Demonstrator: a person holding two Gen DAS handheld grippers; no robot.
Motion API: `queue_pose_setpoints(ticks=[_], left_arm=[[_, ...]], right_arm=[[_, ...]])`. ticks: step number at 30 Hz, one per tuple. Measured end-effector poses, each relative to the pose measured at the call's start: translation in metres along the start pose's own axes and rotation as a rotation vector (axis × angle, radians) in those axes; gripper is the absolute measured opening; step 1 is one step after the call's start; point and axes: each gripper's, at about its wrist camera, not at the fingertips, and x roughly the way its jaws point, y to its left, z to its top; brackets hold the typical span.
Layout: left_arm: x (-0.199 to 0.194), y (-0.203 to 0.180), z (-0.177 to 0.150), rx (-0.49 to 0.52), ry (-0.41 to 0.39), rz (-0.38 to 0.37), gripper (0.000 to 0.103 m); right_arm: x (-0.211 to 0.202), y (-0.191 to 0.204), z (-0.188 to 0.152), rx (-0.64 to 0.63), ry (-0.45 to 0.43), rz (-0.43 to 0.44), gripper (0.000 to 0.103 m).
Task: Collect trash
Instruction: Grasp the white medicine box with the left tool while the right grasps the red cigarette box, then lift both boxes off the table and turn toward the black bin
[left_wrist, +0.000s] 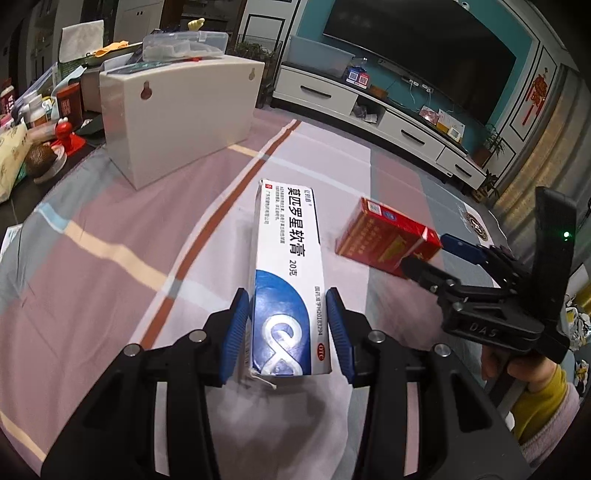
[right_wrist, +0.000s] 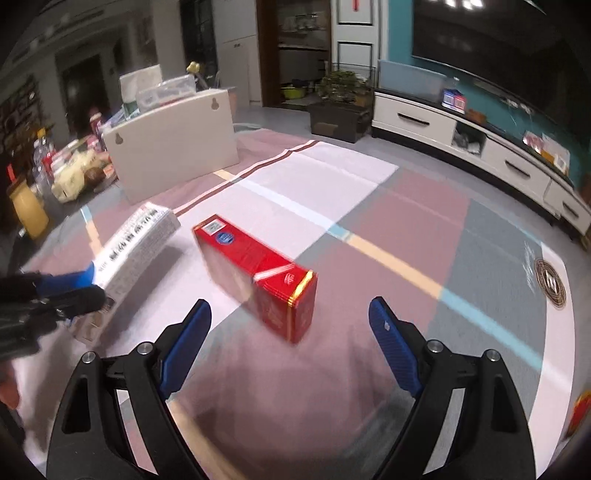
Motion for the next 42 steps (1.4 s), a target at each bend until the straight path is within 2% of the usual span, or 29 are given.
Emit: queue_pose_setpoints(ticks=[4, 5, 6, 7, 8, 11, 12, 13, 20, 26, 33, 42], left_arm=[[0.001, 0.002, 0.006, -0.005, -0.009, 0.010, 0.044], [0.001, 0.001, 0.007, -0.007, -0.009, 0.010, 0.044], [0.000, 0.001, 0.007, -0.007, -0.008, 0.011, 0.044], [0.000, 0.001, 0.007, -0.006, -0.008, 0.013, 0.044], [0.000, 0.001, 0.006, -0.004, -0.008, 0.014, 0.044], [-0.003, 0.001, 0.004, -0.005, -0.008, 0.009, 0.044], [-0.005, 0.000, 0.003, -0.004, -0.008, 0.006, 0.044], [-0.007, -0.002, 0.003, -0.001, -0.009, 0.002, 0.044], [-0.025, -0.019, -0.008, 0.048, -0.016, -0.018, 0.044], [-0.043, -0.043, -0.027, 0.101, -0.014, -0.023, 0.045], [-0.069, -0.073, -0.050, 0.178, -0.023, -0.036, 0.045], [-0.096, -0.120, -0.076, 0.292, -0.033, -0.073, 0.045]], right_arm=[[0.012, 0.007, 0.009, -0.068, 0.003, 0.051, 0.086], [0.014, 0.008, 0.010, -0.077, 0.001, 0.069, 0.082], [0.017, 0.011, 0.012, -0.084, 0.012, 0.089, 0.069], [0.019, 0.013, 0.012, -0.090, 0.027, 0.101, 0.061], [0.019, 0.014, 0.012, -0.093, 0.033, 0.105, 0.047], [0.014, 0.020, 0.007, -0.080, 0.038, 0.127, 0.034], [0.012, 0.022, 0.005, -0.072, 0.043, 0.126, 0.025], [0.009, 0.023, 0.002, -0.064, 0.045, 0.121, 0.023], [-0.039, 0.031, -0.024, 0.045, -0.008, 0.118, 0.023], [-0.094, 0.041, -0.049, 0.129, -0.056, 0.036, 0.023], [-0.146, 0.041, -0.085, 0.236, -0.046, -0.071, 0.023], [-0.200, 0.028, -0.131, 0.383, -0.050, -0.124, 0.023]])
